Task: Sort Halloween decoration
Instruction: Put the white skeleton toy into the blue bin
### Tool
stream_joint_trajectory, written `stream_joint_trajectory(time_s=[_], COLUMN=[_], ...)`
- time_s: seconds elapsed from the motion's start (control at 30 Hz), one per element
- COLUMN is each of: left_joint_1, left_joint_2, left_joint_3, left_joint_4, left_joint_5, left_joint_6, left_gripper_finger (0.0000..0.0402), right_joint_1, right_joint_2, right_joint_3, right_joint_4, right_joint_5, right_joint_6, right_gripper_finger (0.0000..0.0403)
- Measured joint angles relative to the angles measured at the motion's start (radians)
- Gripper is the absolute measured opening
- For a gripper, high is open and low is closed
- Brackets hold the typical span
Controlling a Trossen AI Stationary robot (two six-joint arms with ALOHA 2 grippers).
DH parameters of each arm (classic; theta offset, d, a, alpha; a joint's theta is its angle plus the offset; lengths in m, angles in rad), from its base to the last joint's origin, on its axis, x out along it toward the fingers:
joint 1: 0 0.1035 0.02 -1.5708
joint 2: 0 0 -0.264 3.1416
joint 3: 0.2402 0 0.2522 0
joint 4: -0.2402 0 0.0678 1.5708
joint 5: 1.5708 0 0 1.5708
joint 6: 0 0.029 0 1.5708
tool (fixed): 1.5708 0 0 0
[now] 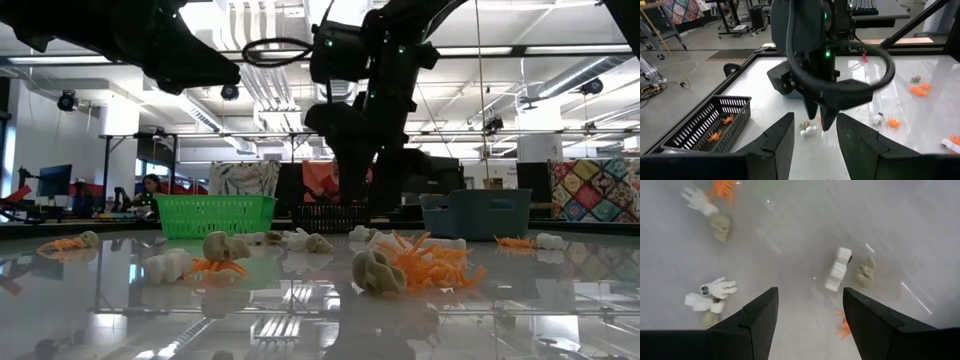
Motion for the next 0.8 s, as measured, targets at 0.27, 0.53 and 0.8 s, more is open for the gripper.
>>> stream_joint_trajectory(time_s=[0.27, 0.53, 0.8], left_joint_1=[0.0, 0.0, 0.0], left_joint_2=[0.0, -0.001, -0.001], left_joint_3=[0.0, 0.0, 0.0], left_joint_4=[-0.005, -0.011, -0.016], left_joint_5=[0.0, -0.001, -0.001], left_joint_6=[0.0, 0.0, 0.0], left_gripper_finger=[0.0129, 0.0129, 0.0129], right_joint_1=[0.0, 0.0, 0.0], right_joint_2=[0.027, 0.073, 0.077], right_joint_3=[-0.001, 0.0, 0.0], right_joint_4=[0.01, 0.027, 0.042], right_joint_5=[0.026, 0.026, 0.026], right_joint_6=[0.007, 0.01, 0.01], right_gripper_finger=[0.0212, 0.0212, 0.0212])
